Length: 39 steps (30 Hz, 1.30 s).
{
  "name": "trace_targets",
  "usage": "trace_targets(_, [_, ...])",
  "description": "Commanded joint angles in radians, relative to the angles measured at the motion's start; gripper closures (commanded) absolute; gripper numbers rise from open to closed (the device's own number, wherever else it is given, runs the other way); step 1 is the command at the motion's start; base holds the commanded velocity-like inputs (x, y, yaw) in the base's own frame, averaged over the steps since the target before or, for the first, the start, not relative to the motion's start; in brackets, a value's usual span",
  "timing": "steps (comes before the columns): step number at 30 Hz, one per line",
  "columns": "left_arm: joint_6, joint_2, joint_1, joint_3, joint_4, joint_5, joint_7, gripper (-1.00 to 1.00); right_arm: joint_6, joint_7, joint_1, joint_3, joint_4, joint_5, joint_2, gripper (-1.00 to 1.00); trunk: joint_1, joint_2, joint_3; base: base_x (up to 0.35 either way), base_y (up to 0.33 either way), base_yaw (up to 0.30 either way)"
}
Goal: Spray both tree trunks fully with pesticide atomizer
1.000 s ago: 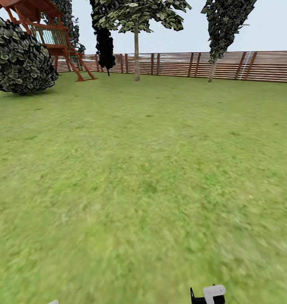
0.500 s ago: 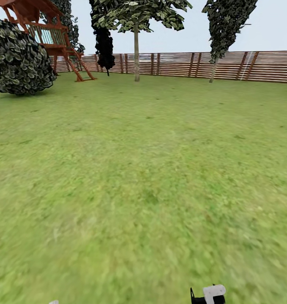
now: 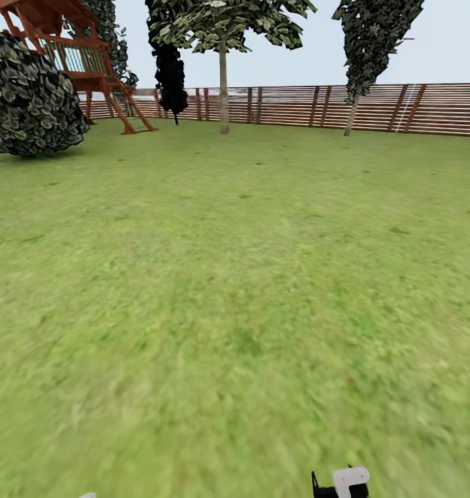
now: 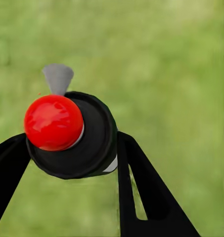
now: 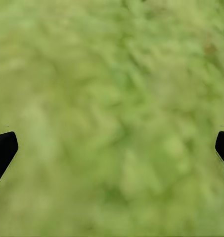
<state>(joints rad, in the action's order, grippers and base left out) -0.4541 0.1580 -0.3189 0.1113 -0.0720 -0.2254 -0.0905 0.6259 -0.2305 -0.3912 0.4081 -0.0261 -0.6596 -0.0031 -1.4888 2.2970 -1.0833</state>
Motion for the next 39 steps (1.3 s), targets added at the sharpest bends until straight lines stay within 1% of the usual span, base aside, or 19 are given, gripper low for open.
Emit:
trace_targets(1, [0.000, 0.000, 0.000, 0.000, 0.000, 0.000, 0.000, 1.00, 0.000, 0.000, 0.000, 0.000, 0.000, 0.000, 0.000, -1.00, 0.000, 0.000, 0.000, 0.339, 0.000, 0.000])
trace_targets(39, [0.000, 0.000, 0.001, 0.001, 0.000, 0.000, 0.000, 1.00, 0.000, 0.000, 0.000, 0.000, 0.000, 0.000, 0.000, -1.00, 0.000, 0.000, 0.000, 0.339, 0.000, 0.000])
